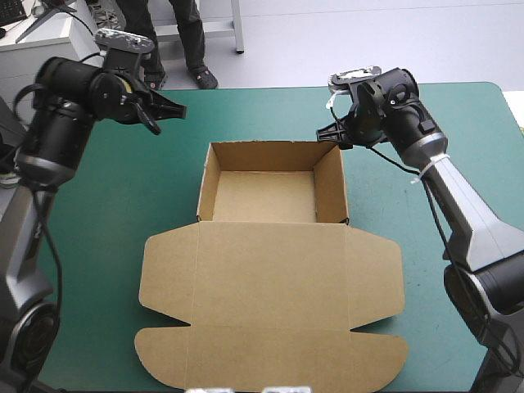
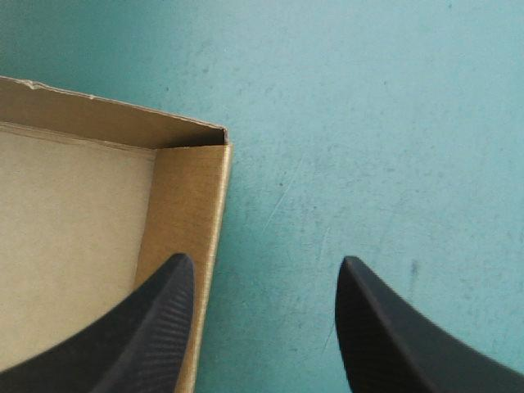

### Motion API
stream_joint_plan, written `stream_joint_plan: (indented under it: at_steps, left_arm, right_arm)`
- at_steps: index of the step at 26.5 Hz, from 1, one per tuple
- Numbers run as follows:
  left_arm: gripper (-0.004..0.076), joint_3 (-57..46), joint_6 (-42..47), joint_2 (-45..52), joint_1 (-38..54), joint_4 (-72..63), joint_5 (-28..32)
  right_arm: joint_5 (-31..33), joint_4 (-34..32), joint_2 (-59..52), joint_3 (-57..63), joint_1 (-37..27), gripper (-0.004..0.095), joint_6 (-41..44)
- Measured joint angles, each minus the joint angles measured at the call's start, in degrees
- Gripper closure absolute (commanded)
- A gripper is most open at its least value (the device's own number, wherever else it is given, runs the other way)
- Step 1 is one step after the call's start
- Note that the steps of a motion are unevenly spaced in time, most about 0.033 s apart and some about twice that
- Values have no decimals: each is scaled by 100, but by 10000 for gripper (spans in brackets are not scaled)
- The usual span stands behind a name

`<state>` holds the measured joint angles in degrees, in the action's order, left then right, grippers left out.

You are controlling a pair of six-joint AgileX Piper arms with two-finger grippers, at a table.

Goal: Fold the box

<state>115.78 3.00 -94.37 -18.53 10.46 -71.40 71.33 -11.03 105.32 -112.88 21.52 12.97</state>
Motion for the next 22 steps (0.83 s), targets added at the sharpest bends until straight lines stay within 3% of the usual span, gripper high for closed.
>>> stream_joint_plan:
  at_steps: [5,18,22]
  left_arm:
    - [732,-1003,-179,1553,0,-129,0]
    - [732,-4481,-184,4407,0,-582,49]
    - [732,-5512,-184,5163,0,-604,206]
  right_arm:
    - [13,554,84,0,-121,421,81]
    - [-25,862,776,547,-126,427,86]
    - [-25,1103,937,642,-126,474,86]
